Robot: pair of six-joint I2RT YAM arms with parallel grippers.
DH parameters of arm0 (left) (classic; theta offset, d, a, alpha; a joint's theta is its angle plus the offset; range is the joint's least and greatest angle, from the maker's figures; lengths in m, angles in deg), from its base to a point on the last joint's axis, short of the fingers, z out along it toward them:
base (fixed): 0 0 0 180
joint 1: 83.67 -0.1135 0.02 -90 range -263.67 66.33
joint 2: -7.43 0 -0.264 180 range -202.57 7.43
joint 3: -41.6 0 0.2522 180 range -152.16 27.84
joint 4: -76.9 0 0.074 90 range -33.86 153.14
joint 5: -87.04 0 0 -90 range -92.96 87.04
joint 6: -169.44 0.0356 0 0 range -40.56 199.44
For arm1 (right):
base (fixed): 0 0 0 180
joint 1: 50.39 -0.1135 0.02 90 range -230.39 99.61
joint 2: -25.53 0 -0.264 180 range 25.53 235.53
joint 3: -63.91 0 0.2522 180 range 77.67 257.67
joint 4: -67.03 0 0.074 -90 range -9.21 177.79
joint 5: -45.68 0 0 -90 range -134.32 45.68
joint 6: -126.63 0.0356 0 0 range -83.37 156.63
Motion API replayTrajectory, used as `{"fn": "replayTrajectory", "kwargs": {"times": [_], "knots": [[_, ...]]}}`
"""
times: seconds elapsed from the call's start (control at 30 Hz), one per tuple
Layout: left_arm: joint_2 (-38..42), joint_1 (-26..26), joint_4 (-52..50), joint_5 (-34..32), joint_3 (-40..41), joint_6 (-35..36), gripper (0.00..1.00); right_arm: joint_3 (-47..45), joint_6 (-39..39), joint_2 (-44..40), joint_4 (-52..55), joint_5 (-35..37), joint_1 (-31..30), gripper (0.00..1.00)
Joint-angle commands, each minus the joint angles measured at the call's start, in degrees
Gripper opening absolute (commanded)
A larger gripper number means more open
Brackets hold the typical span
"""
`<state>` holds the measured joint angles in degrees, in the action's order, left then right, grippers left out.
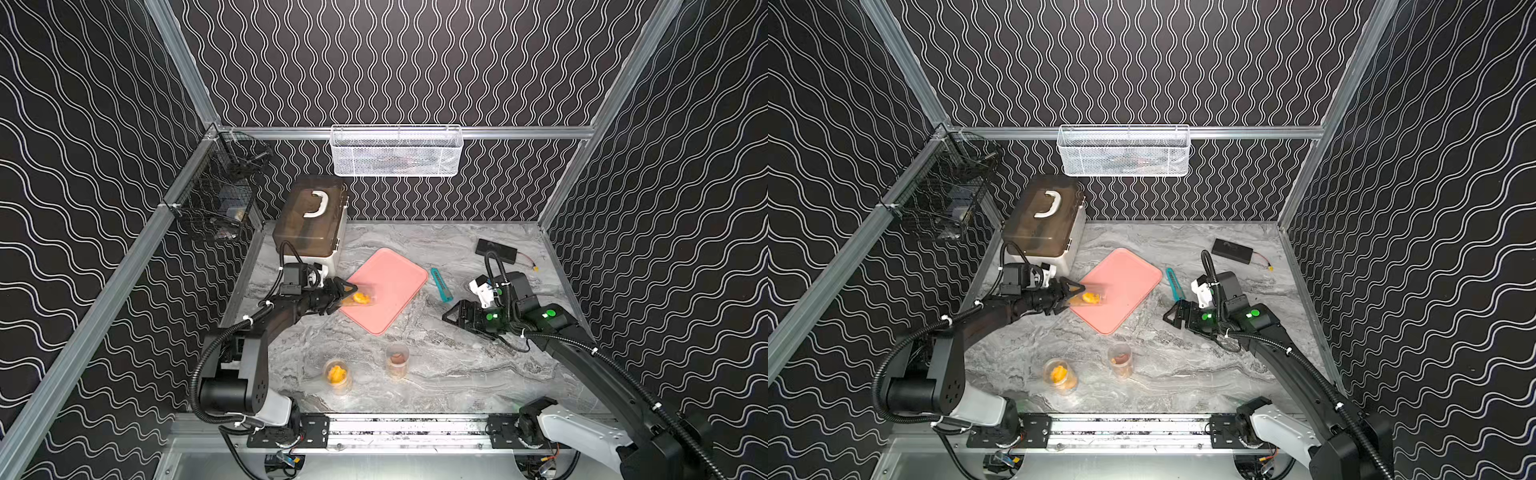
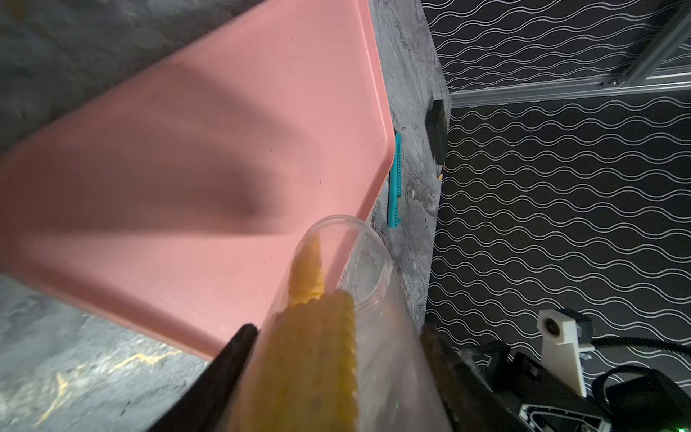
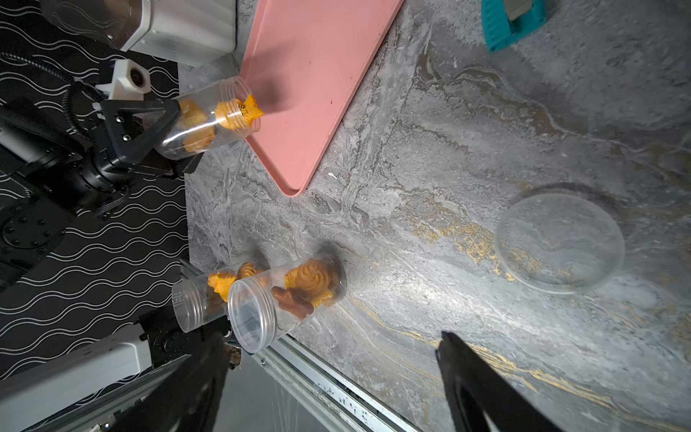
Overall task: Pour the cookies out of the jar
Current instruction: Pour the cookies in the jar onto the tray.
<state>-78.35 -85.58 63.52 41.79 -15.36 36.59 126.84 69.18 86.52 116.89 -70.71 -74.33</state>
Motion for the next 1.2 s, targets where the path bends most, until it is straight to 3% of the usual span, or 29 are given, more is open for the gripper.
{"fn": "replayTrajectory", "kwargs": {"times": [0.0,0.33,0.93,1.17], "knots": [[-0.05,0.23,-2.67,-1.45,-0.83,2.8,0.29,0.12,0.93,-0.43,-0.83,-0.02,-0.15,0.9],[0.08,2.44,-9.84,-5.44,-4.33,6.54,0.29,-0.74,1.46,-0.88,-1.53,-0.04,-0.34,0.9],[0.08,4.1,-12.42,-8.14,-6.8,6.4,0.29,-1.89,-0.3,-2.19,-0.47,0.63,-0.4,0.91],[1.22,8.96,-21.21,-16.0,-12.68,13.4,0.29,-1.39,-0.48,-2.26,0.09,0.82,-0.4,0.91]]}}
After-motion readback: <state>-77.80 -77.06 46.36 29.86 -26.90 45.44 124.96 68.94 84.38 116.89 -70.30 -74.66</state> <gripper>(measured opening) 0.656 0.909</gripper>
